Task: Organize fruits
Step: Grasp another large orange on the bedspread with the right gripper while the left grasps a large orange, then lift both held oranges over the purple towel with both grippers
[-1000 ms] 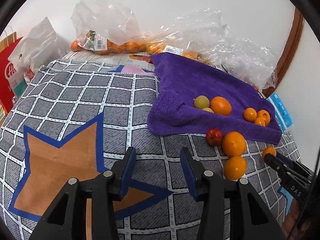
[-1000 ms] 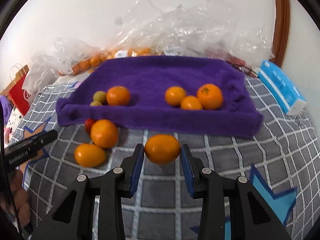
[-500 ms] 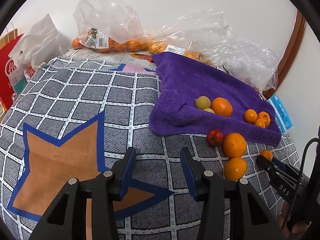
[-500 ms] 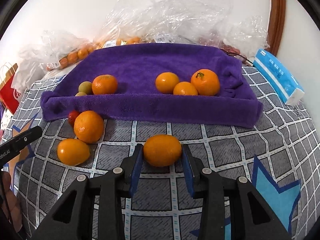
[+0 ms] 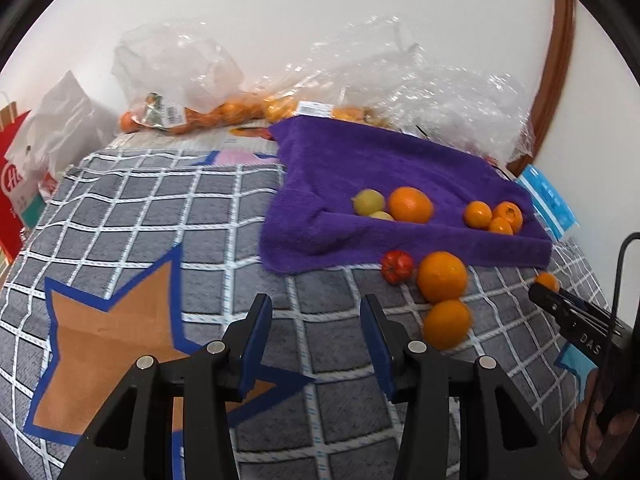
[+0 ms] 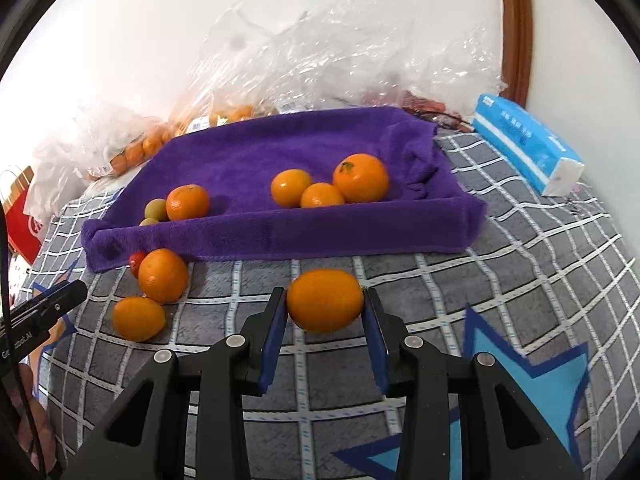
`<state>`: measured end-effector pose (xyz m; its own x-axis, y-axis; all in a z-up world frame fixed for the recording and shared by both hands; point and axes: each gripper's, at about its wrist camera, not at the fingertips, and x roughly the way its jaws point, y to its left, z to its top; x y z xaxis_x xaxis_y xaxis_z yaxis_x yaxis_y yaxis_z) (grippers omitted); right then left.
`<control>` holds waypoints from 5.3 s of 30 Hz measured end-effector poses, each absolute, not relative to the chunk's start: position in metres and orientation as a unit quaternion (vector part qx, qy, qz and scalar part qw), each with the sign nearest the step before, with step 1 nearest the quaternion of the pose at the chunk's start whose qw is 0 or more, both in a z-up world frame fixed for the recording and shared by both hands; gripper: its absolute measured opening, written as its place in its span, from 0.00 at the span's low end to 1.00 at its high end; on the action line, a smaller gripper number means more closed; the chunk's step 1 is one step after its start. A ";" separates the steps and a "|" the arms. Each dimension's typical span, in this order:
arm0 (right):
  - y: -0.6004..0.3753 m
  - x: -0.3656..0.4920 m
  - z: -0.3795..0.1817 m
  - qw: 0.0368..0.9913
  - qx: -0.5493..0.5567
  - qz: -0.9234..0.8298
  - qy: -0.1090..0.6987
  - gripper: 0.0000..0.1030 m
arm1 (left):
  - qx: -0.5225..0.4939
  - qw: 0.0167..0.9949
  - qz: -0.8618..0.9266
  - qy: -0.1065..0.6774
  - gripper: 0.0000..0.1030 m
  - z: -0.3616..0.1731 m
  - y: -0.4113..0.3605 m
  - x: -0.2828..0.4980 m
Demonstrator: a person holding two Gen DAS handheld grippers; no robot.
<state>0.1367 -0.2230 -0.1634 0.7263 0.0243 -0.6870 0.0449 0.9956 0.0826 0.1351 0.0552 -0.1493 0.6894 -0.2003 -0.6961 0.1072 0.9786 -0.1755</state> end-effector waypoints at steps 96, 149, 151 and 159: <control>-0.259 0.126 -0.168 0.929 0.099 -0.021 0.357 0.37 | -0.090 0.892 -0.161 0.413 0.32 -0.160 0.005 0.143; -0.220 0.196 -0.080 0.957 0.050 0.047 0.283 0.36 | -0.105 0.937 -0.084 0.322 0.32 -0.086 0.023 0.209; -0.219 0.202 -0.080 0.956 0.049 0.049 0.284 0.36 | -0.109 0.938 -0.081 0.319 0.32 -0.086 0.026 0.212; -0.213 0.218 -0.096 0.955 0.051 0.055 0.289 0.36 | -0.131 0.932 -0.070 0.330 0.32 -0.104 0.039 0.226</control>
<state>0.2179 -0.2129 -0.0958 0.8273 0.1344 -0.5454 -0.0757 0.9888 0.1288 0.2260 0.0393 -0.1040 0.7728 -0.2173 -0.5963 0.0447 0.9559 -0.2904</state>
